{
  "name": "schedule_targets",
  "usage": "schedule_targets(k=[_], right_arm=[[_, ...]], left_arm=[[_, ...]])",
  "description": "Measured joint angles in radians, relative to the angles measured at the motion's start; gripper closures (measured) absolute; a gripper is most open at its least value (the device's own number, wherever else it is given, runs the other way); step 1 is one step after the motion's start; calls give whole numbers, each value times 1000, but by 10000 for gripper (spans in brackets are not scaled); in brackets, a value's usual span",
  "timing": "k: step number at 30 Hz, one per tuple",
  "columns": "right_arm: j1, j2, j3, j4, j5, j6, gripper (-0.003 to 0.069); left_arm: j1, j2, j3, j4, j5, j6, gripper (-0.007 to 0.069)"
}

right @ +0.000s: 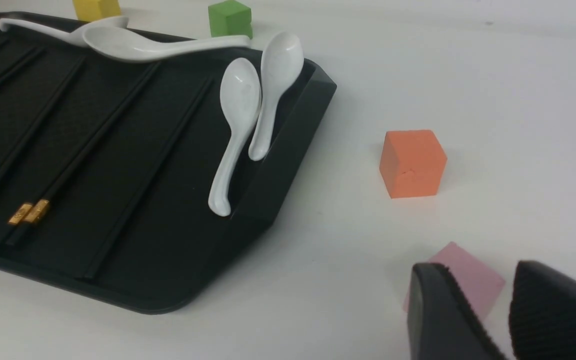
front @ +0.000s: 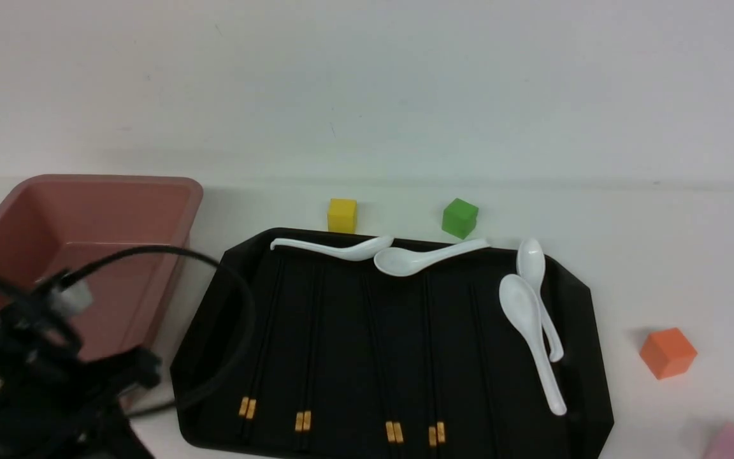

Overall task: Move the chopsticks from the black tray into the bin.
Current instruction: Use the left arm to grab a pair of chopsticks

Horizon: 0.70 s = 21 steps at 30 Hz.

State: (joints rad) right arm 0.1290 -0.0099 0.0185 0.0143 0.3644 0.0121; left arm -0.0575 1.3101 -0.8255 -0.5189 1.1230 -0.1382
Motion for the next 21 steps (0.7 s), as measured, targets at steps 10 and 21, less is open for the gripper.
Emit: schedule_targets(k=[10,21], right_arm=[[0,0,0,0,0,0,419],[0,0,0,0,0,0,419]], left_arm=[[-174,235,-227,255,-67,-161,637],[-456,414,-413,658,-112,-488,482]])
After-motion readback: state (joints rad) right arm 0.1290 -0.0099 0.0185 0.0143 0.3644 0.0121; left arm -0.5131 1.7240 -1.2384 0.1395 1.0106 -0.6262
